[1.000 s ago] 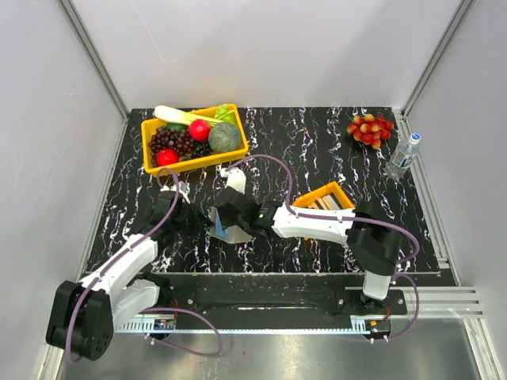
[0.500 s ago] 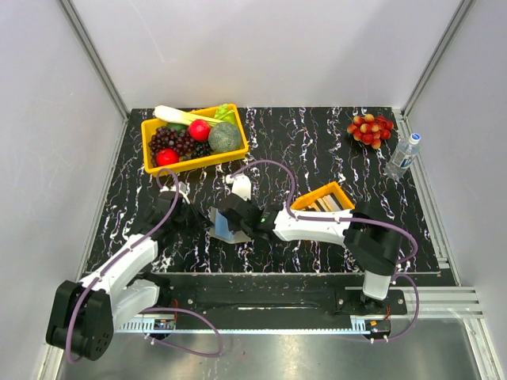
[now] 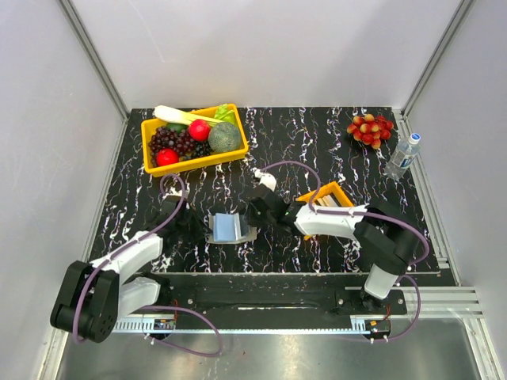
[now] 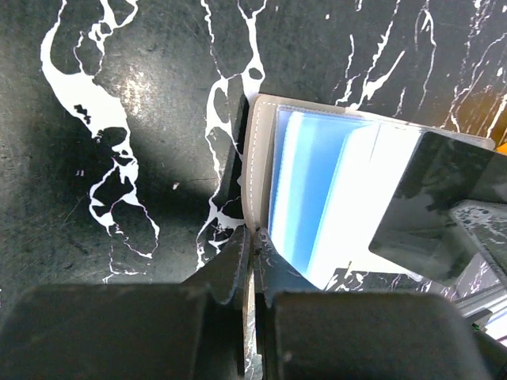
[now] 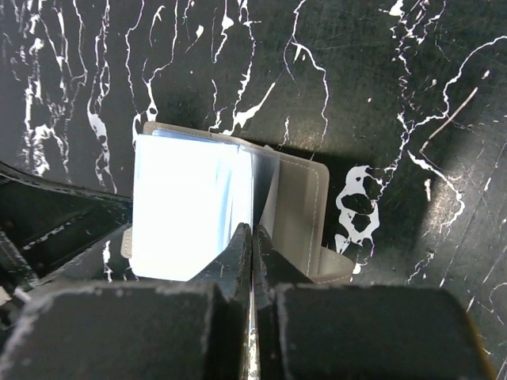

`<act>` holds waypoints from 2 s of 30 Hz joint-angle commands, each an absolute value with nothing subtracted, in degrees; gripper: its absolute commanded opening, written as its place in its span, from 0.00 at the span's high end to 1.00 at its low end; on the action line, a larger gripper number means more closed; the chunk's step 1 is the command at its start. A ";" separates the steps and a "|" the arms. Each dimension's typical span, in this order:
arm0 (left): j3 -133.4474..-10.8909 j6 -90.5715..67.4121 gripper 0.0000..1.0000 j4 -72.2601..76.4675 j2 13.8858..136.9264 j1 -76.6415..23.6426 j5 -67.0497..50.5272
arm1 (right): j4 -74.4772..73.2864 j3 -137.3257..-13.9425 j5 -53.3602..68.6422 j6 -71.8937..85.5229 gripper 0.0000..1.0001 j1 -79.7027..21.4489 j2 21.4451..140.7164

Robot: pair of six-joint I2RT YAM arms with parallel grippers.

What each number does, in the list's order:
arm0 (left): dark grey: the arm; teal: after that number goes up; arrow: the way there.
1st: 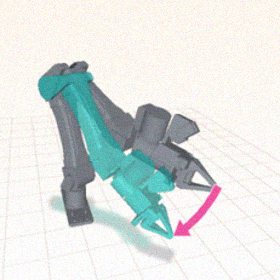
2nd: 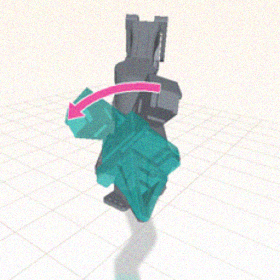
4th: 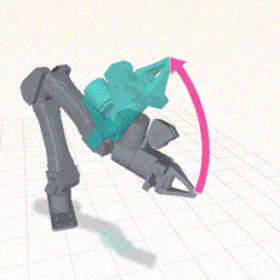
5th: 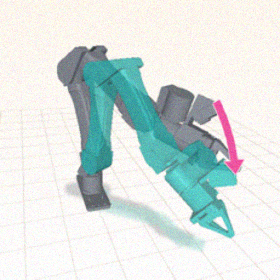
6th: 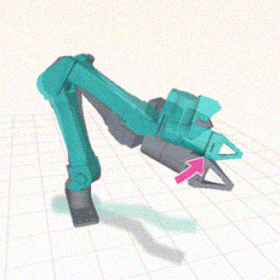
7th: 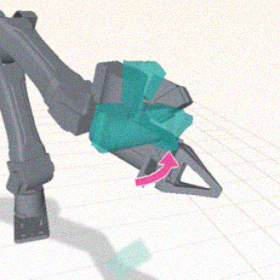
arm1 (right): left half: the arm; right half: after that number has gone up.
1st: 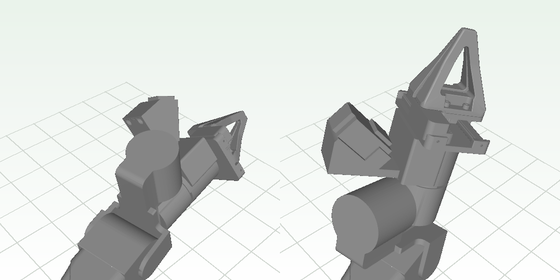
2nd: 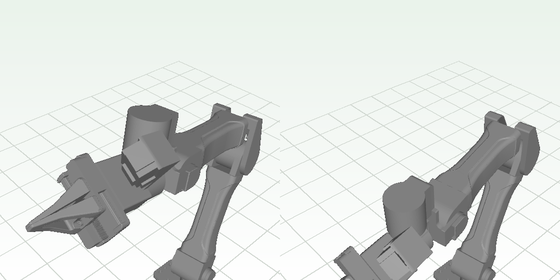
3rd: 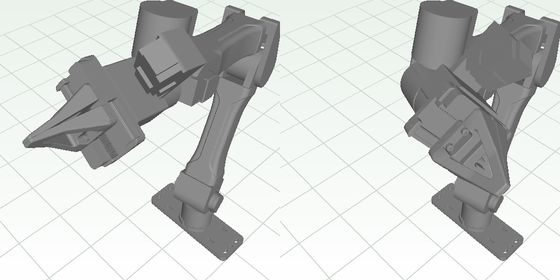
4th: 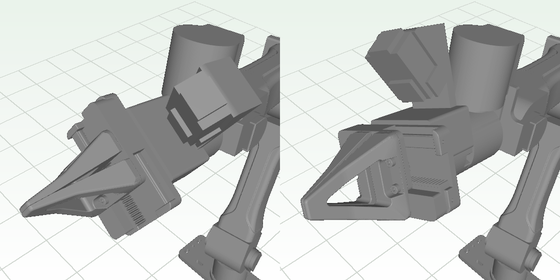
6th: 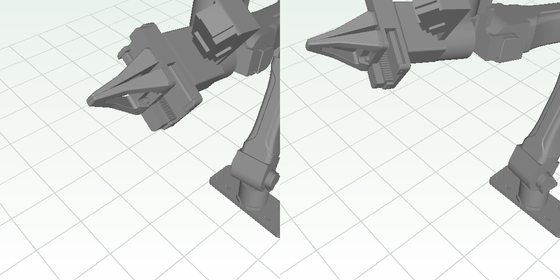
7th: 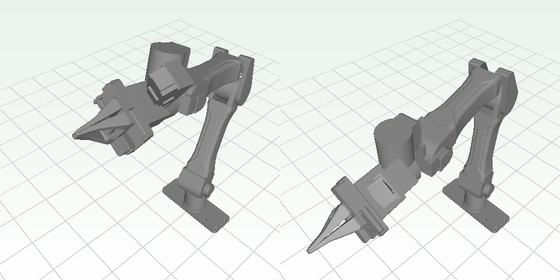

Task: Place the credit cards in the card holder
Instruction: Insert the credit card into the card slot.

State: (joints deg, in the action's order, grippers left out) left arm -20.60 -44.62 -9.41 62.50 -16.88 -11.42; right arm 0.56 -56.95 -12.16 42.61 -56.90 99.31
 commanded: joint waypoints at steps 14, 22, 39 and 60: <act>-21.53 -42.71 1.00 -6.33 67.85 -17.05 -9.58 | 13.28 -52.65 7.21 50.19 1.00 -50.45 101.78; -20.83 -43.86 1.00 -6.68 67.15 -17.05 -9.23 | 11.77 -50.71 3.60 51.59 1.00 -50.10 100.81; -20.57 -43.68 1.00 -6.42 67.41 -17.31 -10.55 | 21.27 -49.48 10.64 57.39 1.00 -48.34 107.75; -20.39 -42.71 1.00 -4.75 67.85 -17.40 -12.48 | 20.12 -50.98 8.26 48.51 1.00 -47.11 111.62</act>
